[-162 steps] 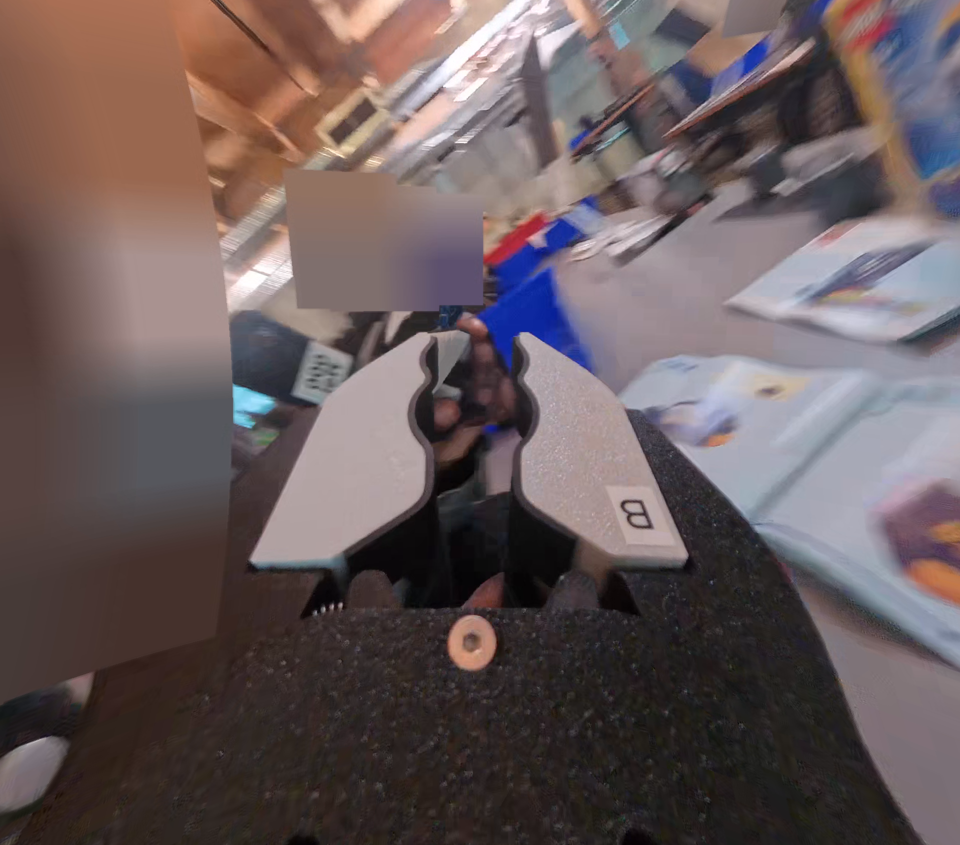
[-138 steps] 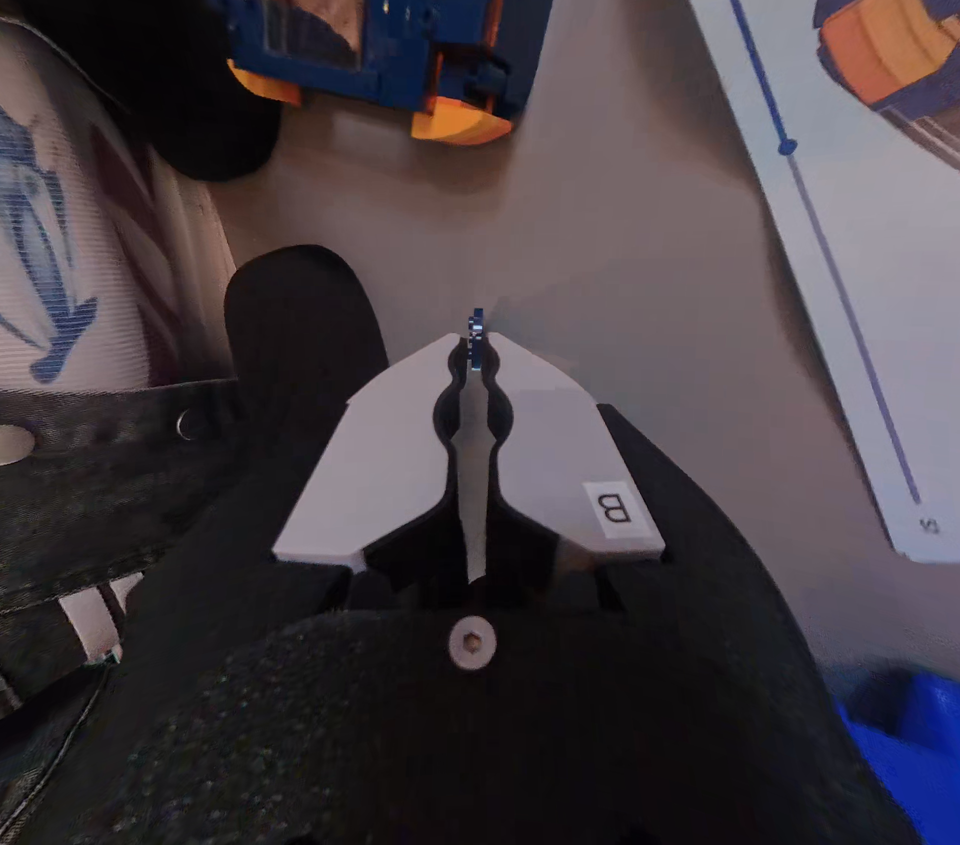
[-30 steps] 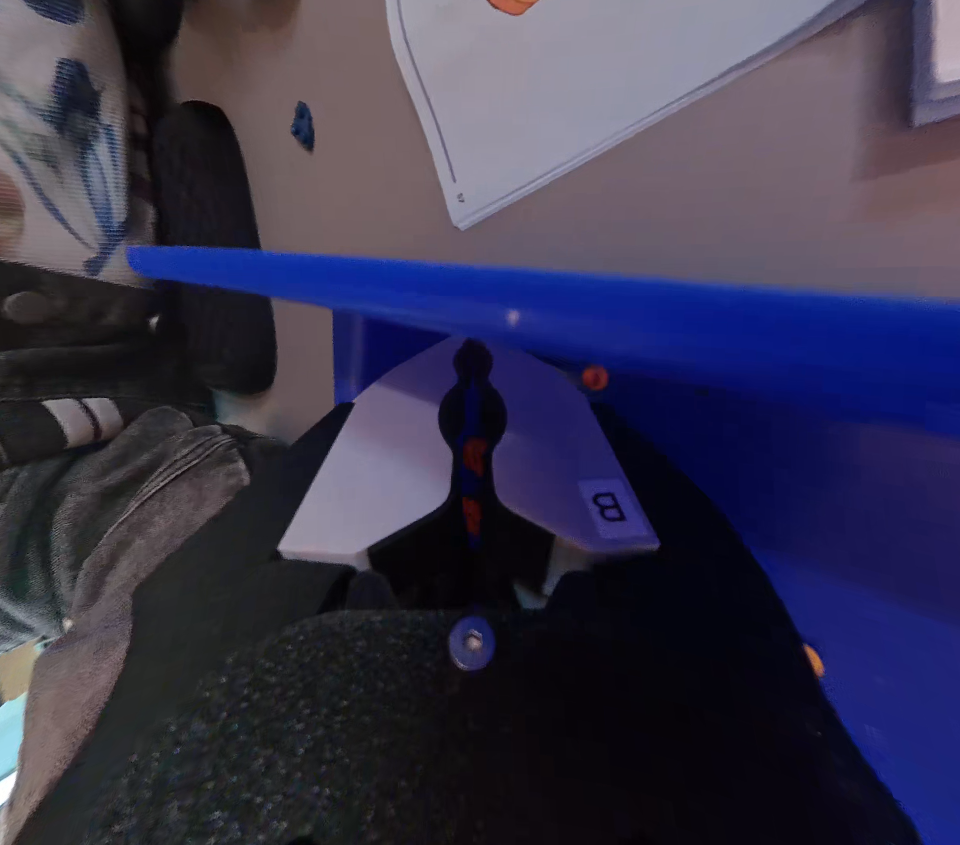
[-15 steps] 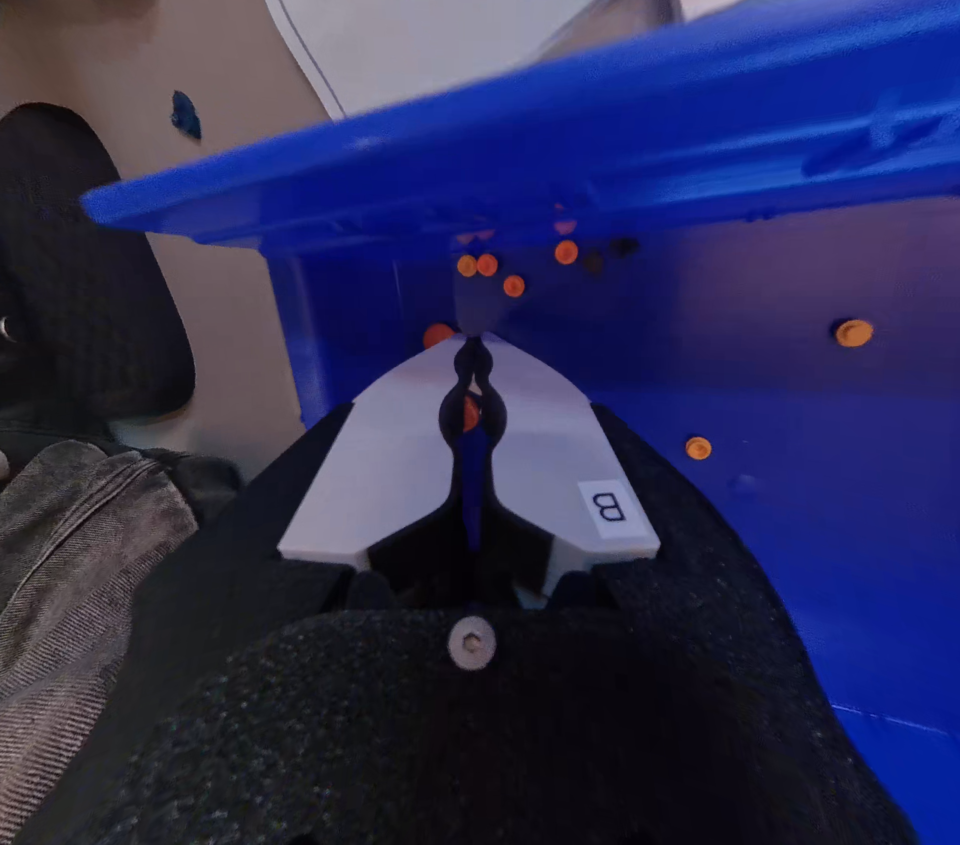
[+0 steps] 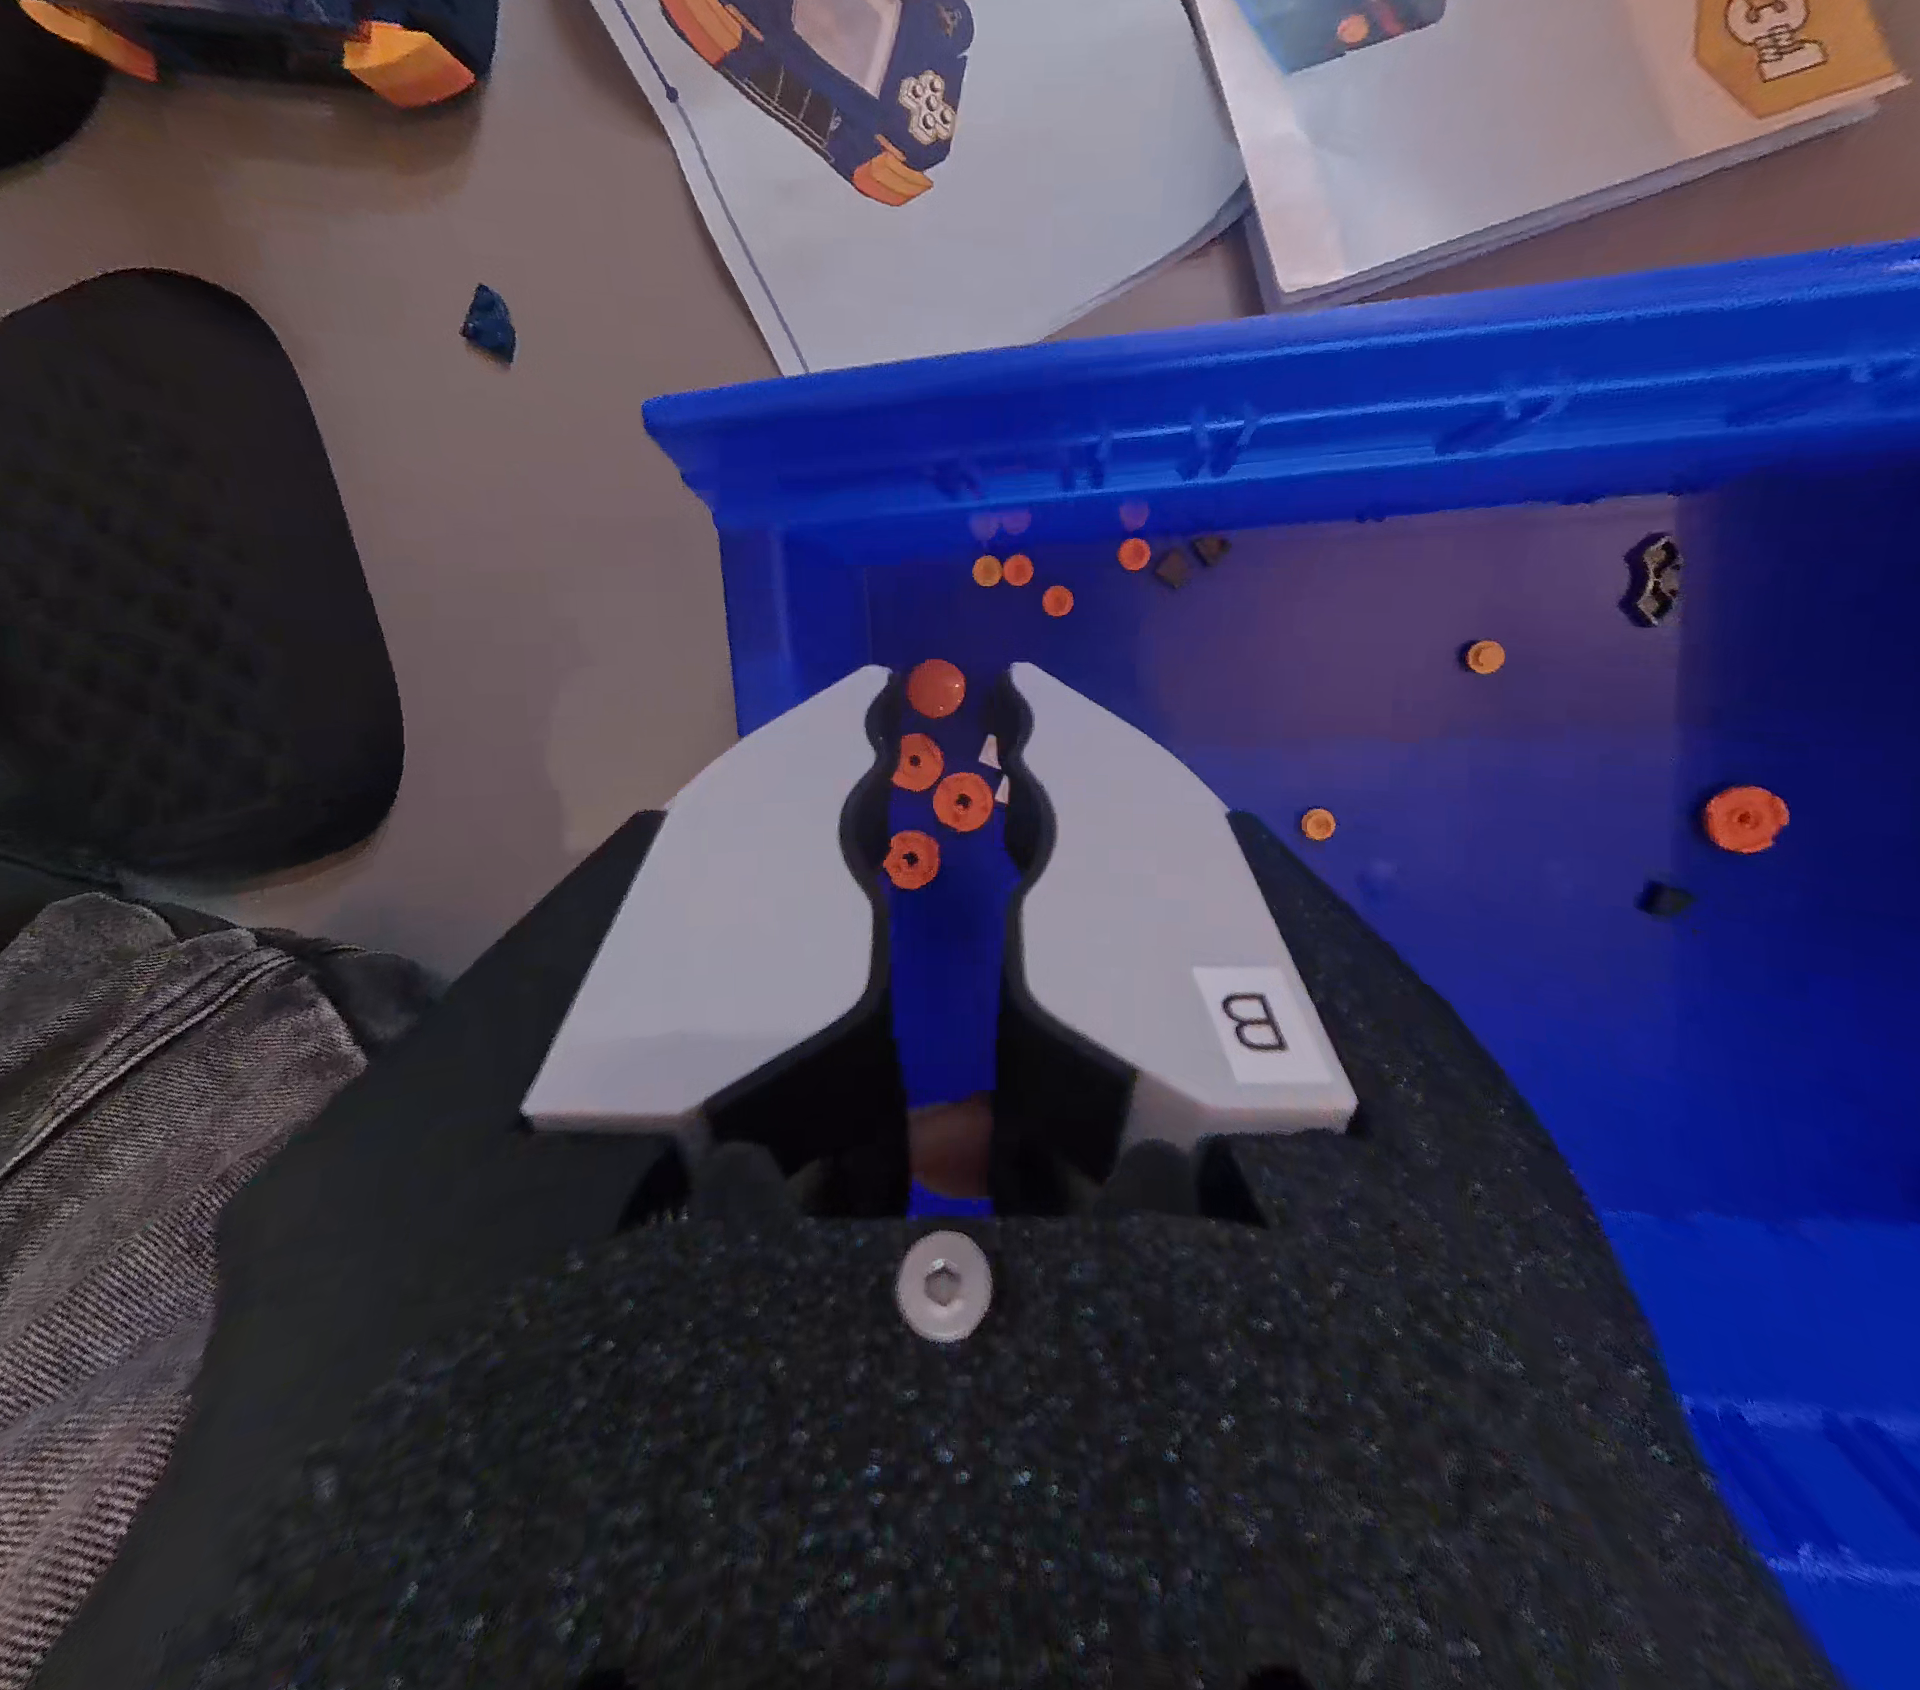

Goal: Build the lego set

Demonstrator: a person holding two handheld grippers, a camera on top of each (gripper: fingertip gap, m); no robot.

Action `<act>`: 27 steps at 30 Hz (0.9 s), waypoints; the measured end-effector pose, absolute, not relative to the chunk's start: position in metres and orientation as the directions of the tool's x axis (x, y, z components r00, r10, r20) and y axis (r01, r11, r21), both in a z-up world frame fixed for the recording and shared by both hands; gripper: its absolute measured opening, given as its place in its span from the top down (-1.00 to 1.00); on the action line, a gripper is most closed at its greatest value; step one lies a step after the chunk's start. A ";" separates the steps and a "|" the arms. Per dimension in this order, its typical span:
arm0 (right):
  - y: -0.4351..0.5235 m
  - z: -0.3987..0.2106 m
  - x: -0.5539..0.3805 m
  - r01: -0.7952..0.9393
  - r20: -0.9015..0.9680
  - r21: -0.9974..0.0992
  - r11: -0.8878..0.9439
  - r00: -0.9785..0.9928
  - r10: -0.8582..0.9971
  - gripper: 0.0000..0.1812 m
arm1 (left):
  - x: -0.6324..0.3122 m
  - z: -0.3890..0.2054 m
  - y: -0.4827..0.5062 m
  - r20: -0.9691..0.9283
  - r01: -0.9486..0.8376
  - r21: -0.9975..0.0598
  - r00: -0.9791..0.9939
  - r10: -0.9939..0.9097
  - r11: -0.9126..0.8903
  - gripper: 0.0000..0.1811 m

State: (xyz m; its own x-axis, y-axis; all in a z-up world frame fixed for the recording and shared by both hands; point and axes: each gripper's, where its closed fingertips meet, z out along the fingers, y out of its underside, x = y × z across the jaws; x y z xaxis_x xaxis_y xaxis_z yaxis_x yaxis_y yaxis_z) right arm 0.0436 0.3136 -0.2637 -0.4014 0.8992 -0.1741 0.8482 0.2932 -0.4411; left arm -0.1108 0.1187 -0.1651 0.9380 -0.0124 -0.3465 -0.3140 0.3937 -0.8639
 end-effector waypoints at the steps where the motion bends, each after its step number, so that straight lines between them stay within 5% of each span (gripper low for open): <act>1: 0.313 -0.262 0.044 0.844 -0.166 -0.446 0.299 -0.406 0.899 0.80 | -0.110 -0.165 0.119 -0.346 -0.313 -0.864 0.938 -0.013 0.396 -0.17; 11: 0.317 -0.209 0.005 0.545 0.231 -0.668 0.506 -0.495 0.838 1.00 | -0.114 -0.167 0.121 -0.338 -0.312 -0.869 0.941 -0.002 0.384 -0.25; 17: 0.332 -0.183 -0.006 0.423 0.478 -0.665 0.615 -0.392 0.786 0.99 | -0.116 -0.168 0.122 -0.328 -0.303 -0.875 0.945 -0.001 0.377 -0.25; 27: 0.338 -0.167 -0.004 0.417 0.415 -0.751 0.512 -0.305 0.857 0.87 | -0.117 -0.169 0.122 -0.323 -0.300 -0.879 0.946 0.001 0.370 -0.25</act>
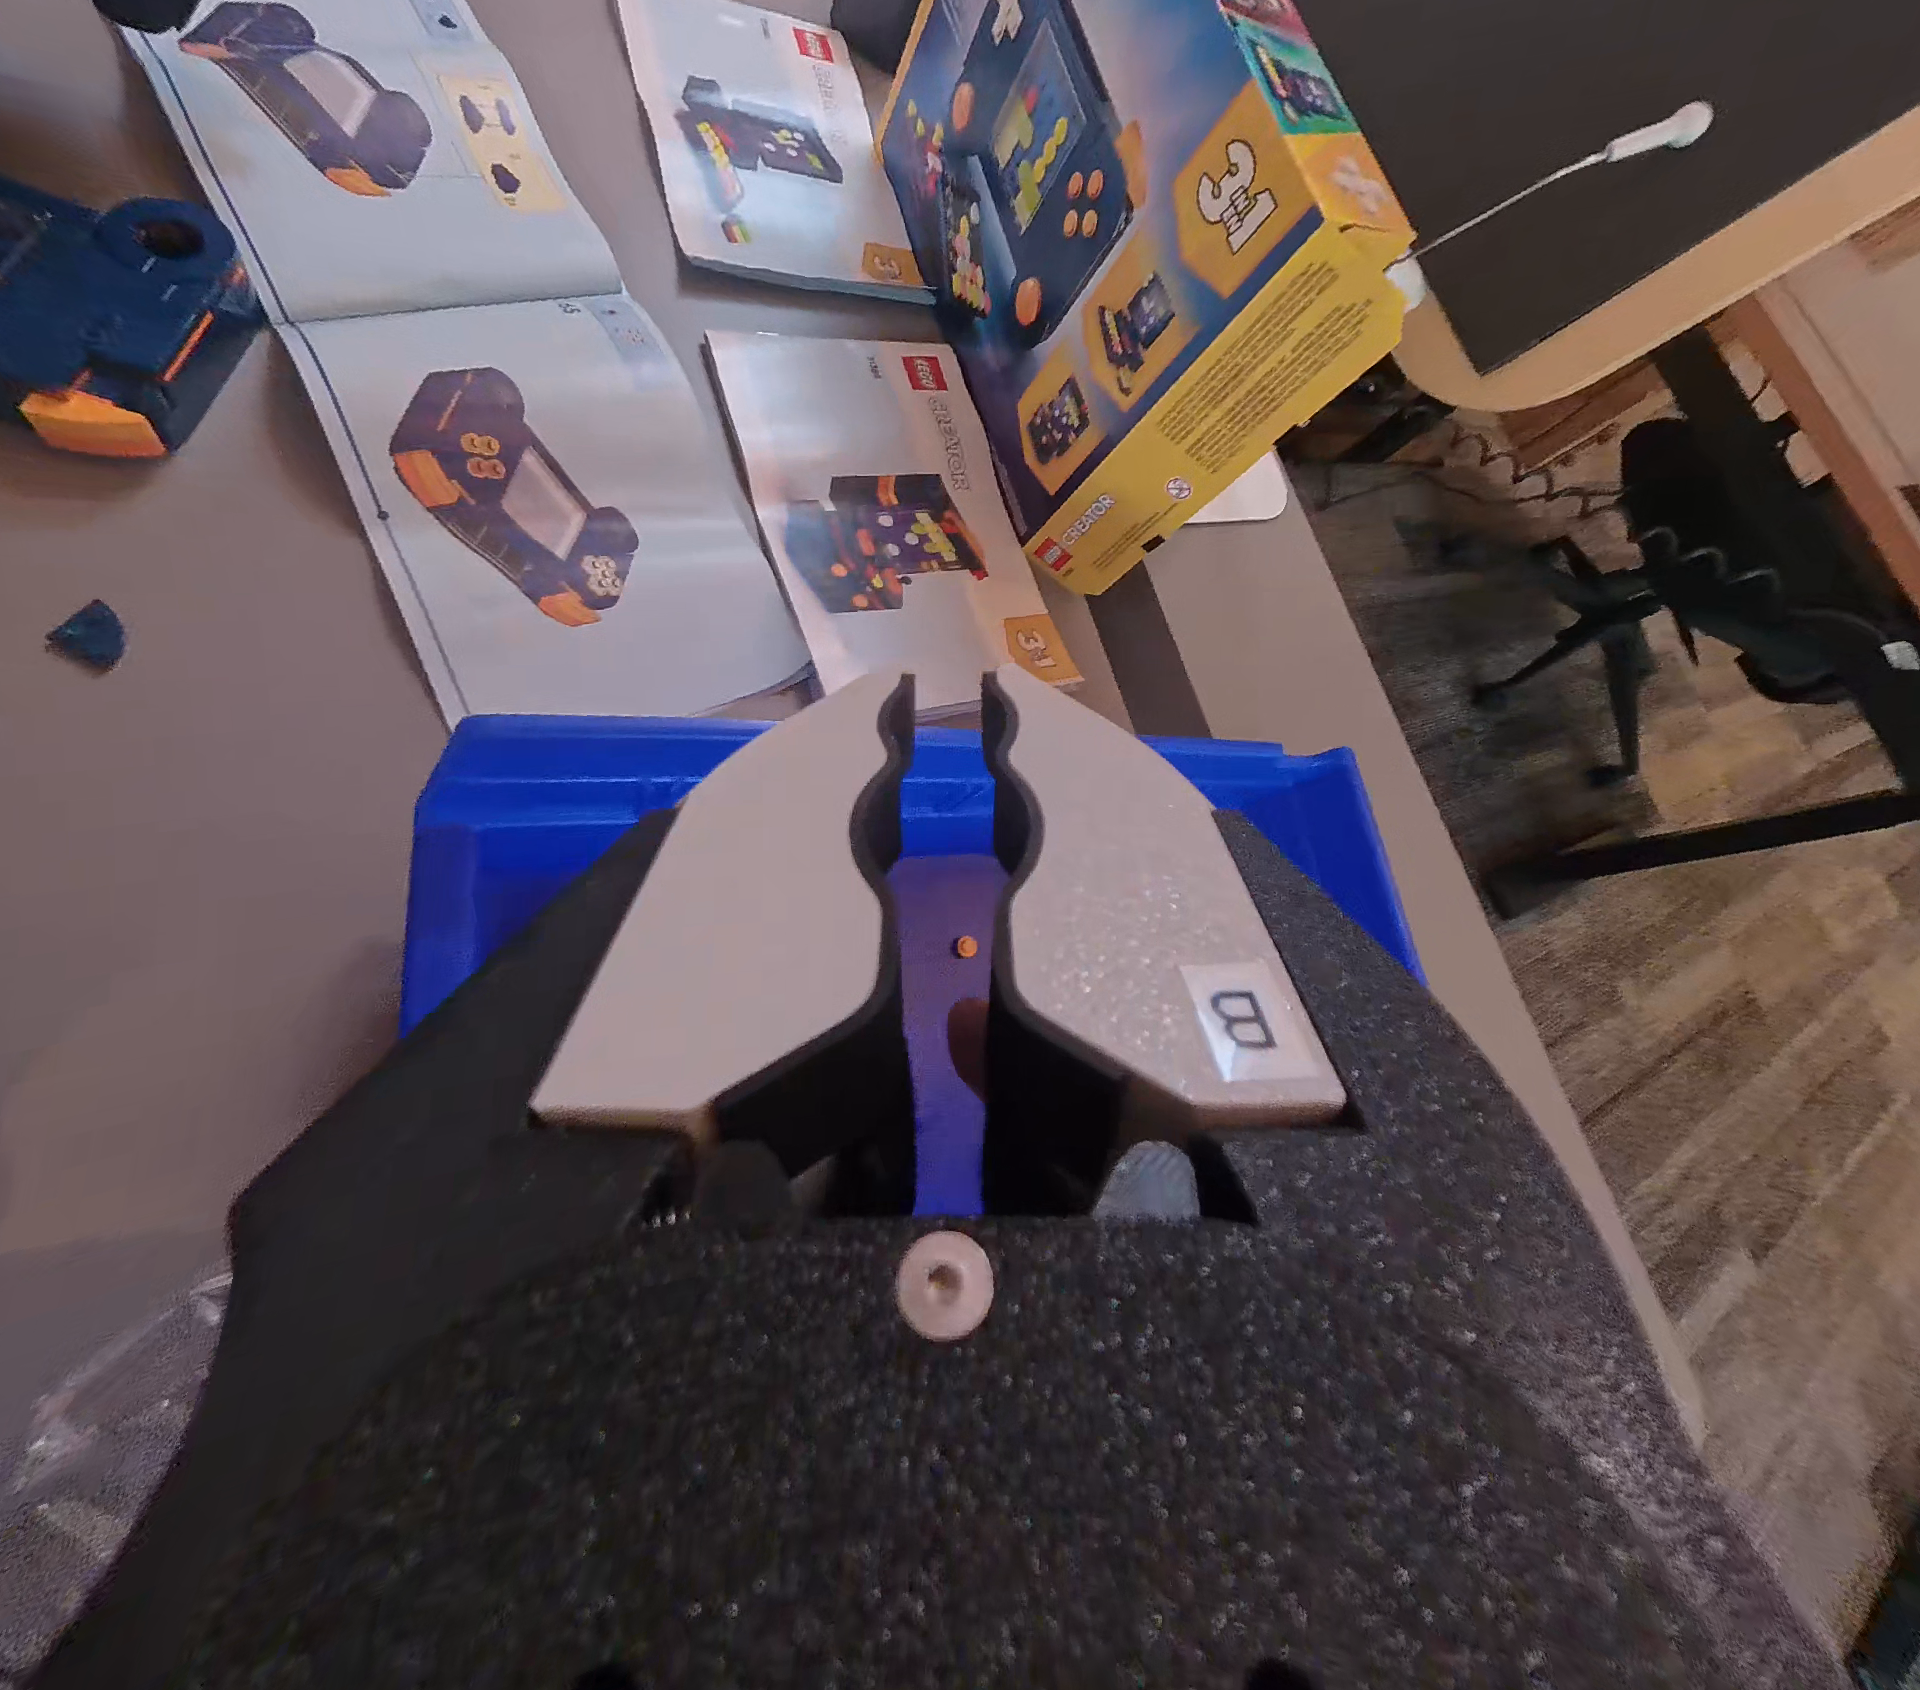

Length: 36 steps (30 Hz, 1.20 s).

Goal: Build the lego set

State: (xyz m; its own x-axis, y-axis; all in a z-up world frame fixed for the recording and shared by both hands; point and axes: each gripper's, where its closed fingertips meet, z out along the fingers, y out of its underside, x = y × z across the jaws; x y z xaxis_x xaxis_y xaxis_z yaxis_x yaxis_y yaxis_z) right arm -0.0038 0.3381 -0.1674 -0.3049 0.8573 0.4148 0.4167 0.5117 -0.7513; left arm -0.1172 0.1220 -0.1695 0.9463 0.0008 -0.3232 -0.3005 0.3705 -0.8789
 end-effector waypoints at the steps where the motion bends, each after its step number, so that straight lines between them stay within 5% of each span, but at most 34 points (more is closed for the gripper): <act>1: 0.338 -0.169 -0.003 0.427 0.400 -0.754 0.500 -0.305 0.864 0.85 | -0.117 -0.170 0.122 -0.324 -0.301 -0.880 0.946 0.001 0.368 -0.25; 10: 0.338 -0.186 -0.001 0.521 0.299 -0.736 0.432 -0.323 0.898 0.65 | -0.117 -0.172 0.123 -0.328 -0.306 -0.882 0.945 -0.002 0.359 -0.25; 36: 0.337 -0.187 0.001 0.538 0.261 -0.740 0.404 -0.323 0.909 0.71 | -0.116 -0.175 0.122 -0.342 -0.320 -0.880 0.940 0.000 0.351 -0.24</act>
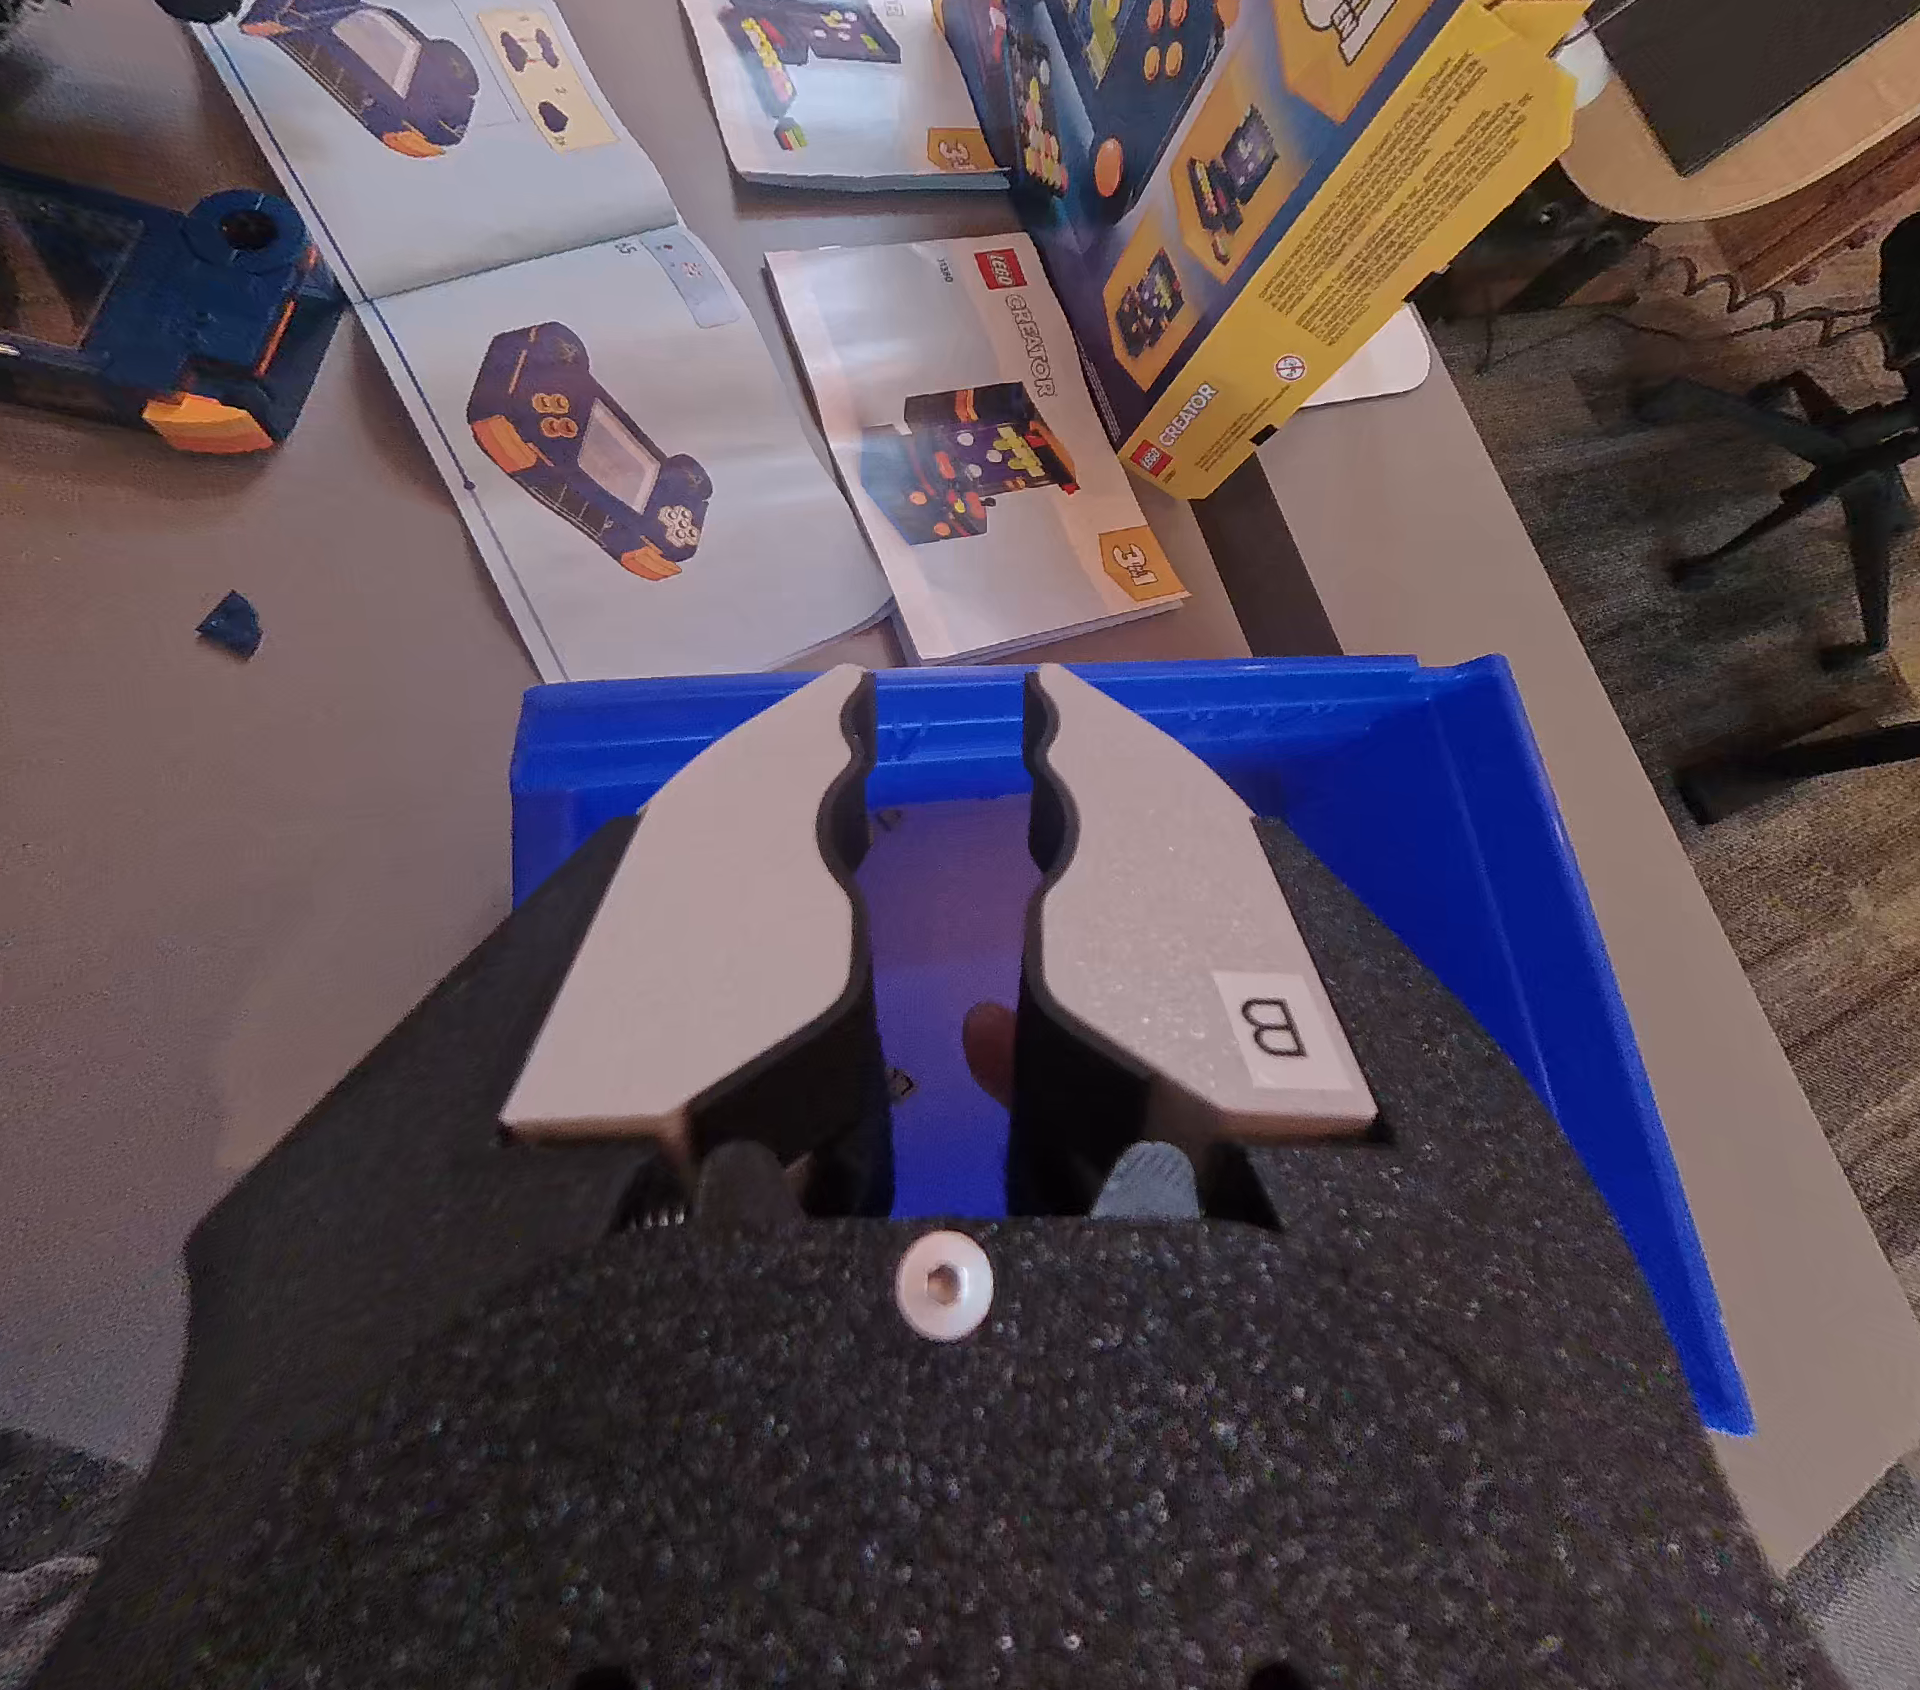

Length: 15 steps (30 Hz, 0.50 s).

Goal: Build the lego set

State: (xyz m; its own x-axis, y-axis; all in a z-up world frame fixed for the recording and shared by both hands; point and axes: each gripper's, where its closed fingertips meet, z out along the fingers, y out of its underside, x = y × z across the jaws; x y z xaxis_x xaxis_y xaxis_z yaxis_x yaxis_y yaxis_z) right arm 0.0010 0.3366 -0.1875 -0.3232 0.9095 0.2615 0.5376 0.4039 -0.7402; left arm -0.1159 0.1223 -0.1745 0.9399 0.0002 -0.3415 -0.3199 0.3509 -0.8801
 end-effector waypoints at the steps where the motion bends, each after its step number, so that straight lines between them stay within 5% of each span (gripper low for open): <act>1: 0.337 -0.187 0.001 0.535 0.261 -0.743 0.402 -0.322 0.910 0.72 | -0.116 -0.175 0.122 -0.342 -0.321 -0.880 0.940 0.001 0.350 -0.24; 10: 0.335 -0.185 0.004 0.524 0.260 -0.746 0.411 -0.339 0.904 1.00 | -0.116 -0.176 0.123 -0.342 -0.321 -0.881 0.940 -0.001 0.346 -0.24; 15: 0.335 -0.184 0.005 0.520 0.260 -0.749 0.411 -0.340 0.904 1.00 | -0.116 -0.176 0.123 -0.344 -0.323 -0.881 0.939 -0.001 0.345 -0.24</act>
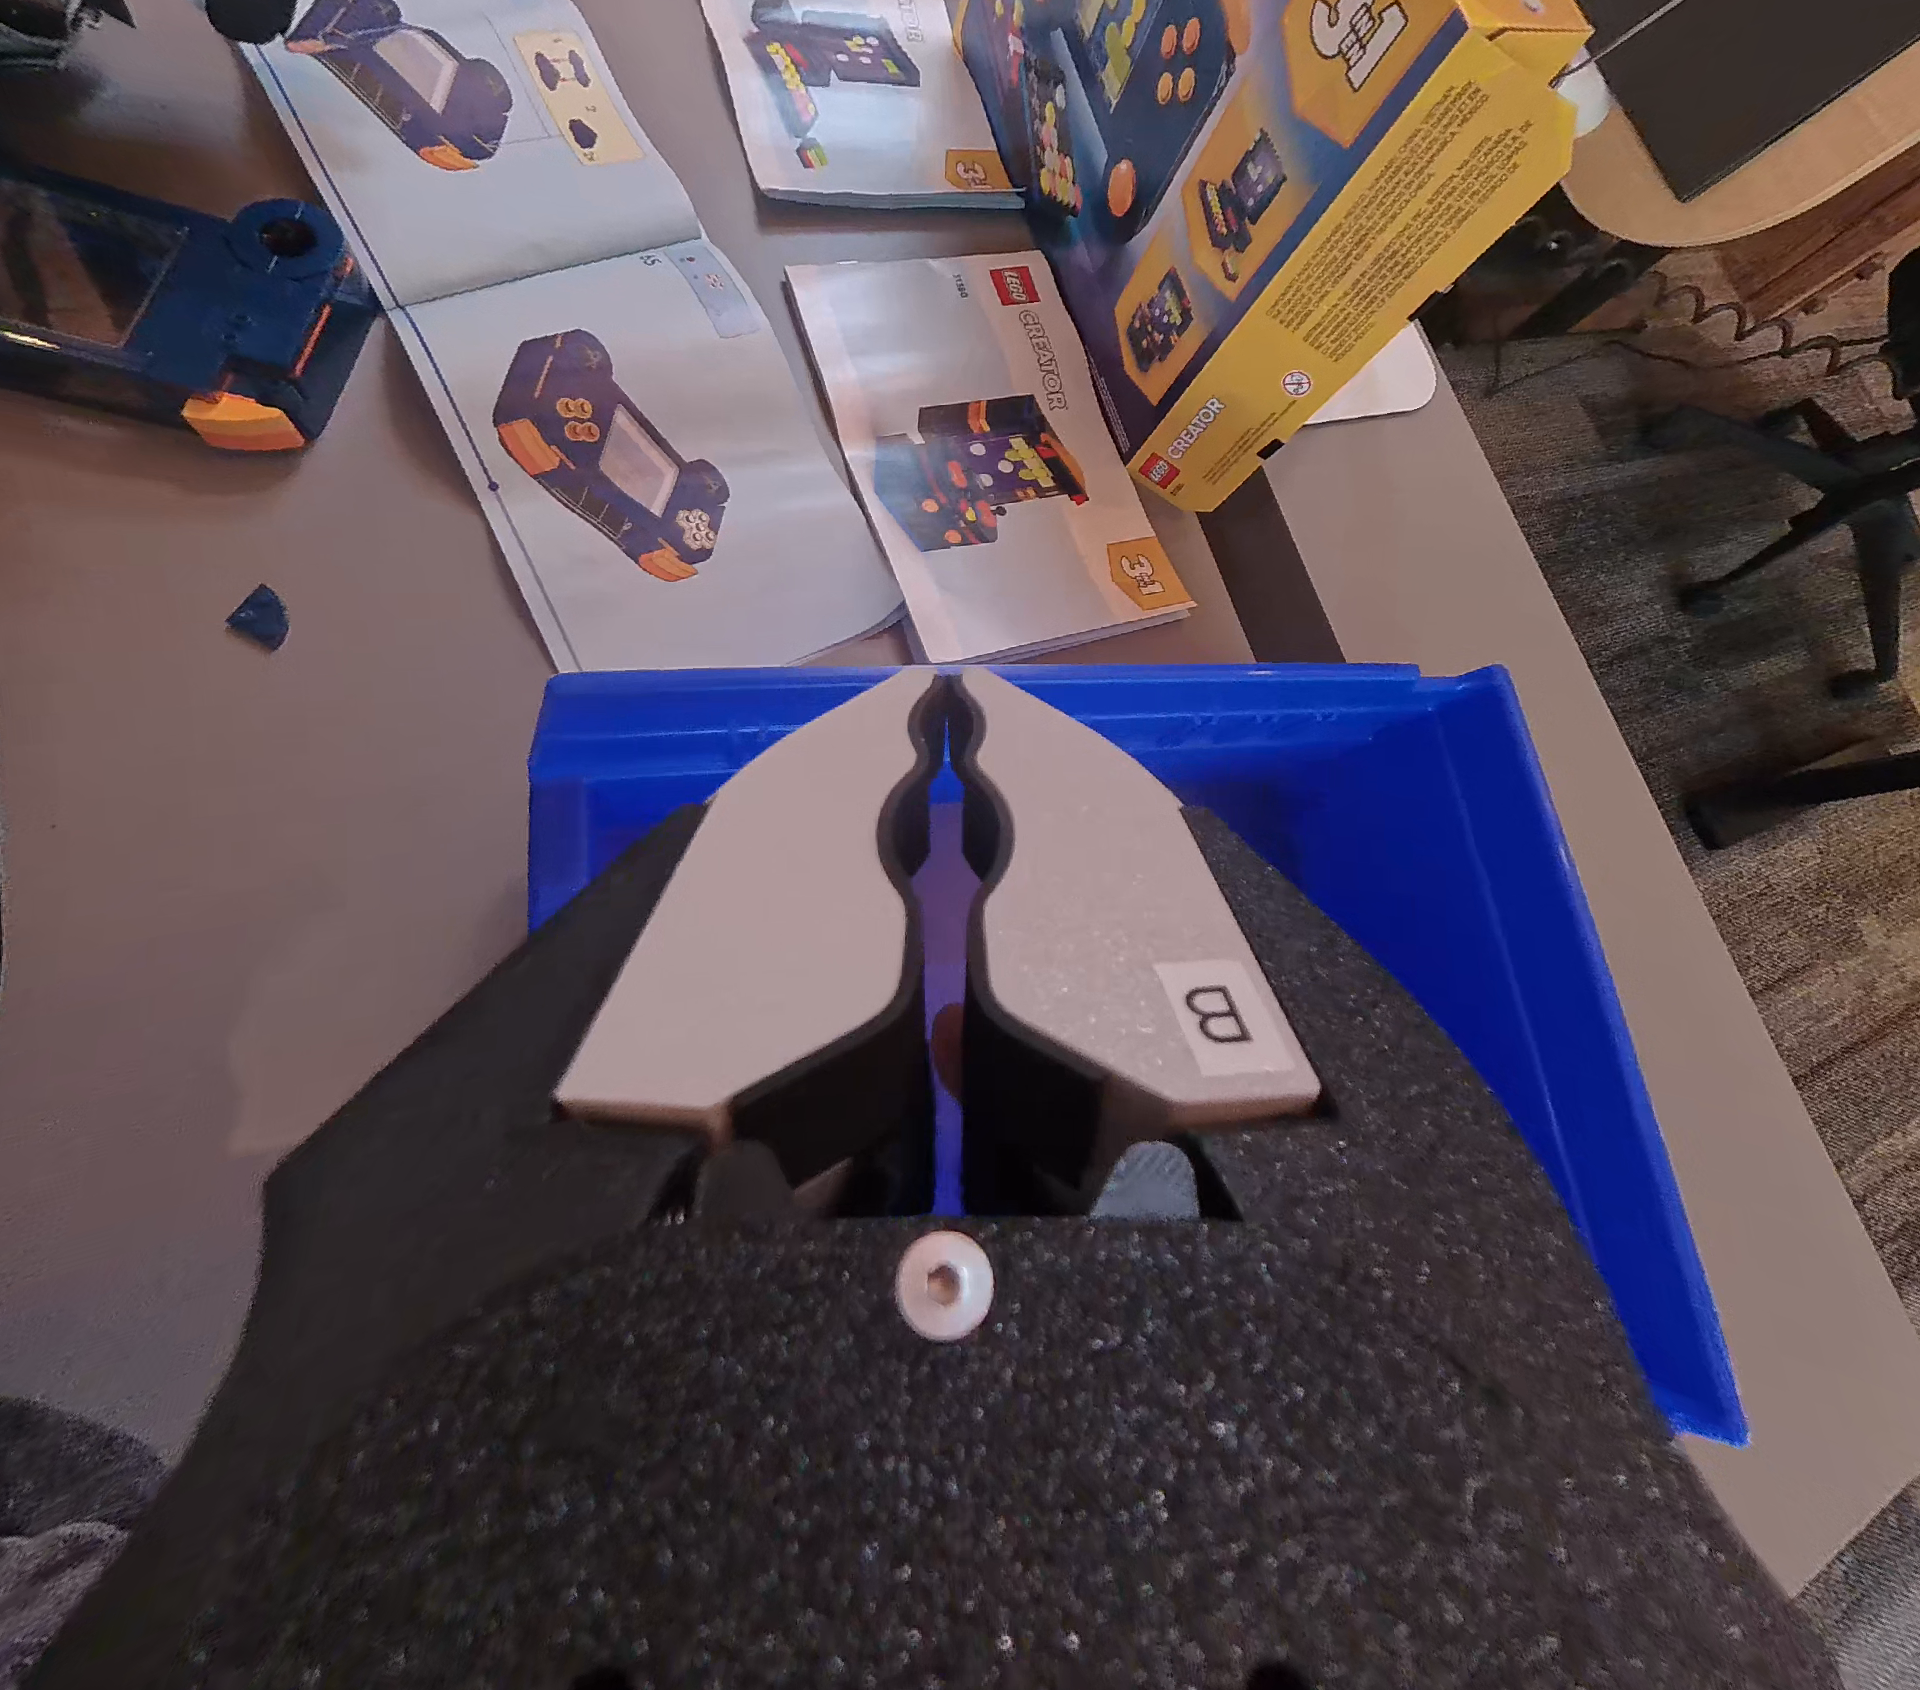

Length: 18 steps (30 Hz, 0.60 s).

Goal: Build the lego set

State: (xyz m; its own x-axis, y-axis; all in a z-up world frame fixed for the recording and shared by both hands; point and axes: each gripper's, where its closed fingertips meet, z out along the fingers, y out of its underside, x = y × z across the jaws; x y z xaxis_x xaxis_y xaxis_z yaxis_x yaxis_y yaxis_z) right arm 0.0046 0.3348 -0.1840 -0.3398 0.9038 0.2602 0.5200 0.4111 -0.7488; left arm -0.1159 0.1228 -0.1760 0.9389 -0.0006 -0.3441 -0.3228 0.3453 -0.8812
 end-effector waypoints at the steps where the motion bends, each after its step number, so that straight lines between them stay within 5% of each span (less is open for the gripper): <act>1: 0.336 -0.184 0.005 0.521 0.264 -0.748 0.412 -0.336 0.904 1.00 | -0.116 -0.176 0.123 -0.344 -0.323 -0.881 0.939 -0.001 0.346 -0.24; 18: 0.338 -0.183 0.007 0.530 0.253 -0.750 0.396 -0.322 0.912 0.98 | -0.116 -0.178 0.124 -0.344 -0.323 -0.883 0.939 -0.002 0.340 -0.24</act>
State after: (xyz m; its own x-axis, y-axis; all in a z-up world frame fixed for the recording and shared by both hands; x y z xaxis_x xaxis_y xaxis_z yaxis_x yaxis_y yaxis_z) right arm 0.0071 0.3384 -0.1835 -0.3223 0.9121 0.2534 0.5298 0.3957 -0.7502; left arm -0.1162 0.1235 -0.1776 0.9390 -0.0024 -0.3439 -0.3226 0.3401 -0.8833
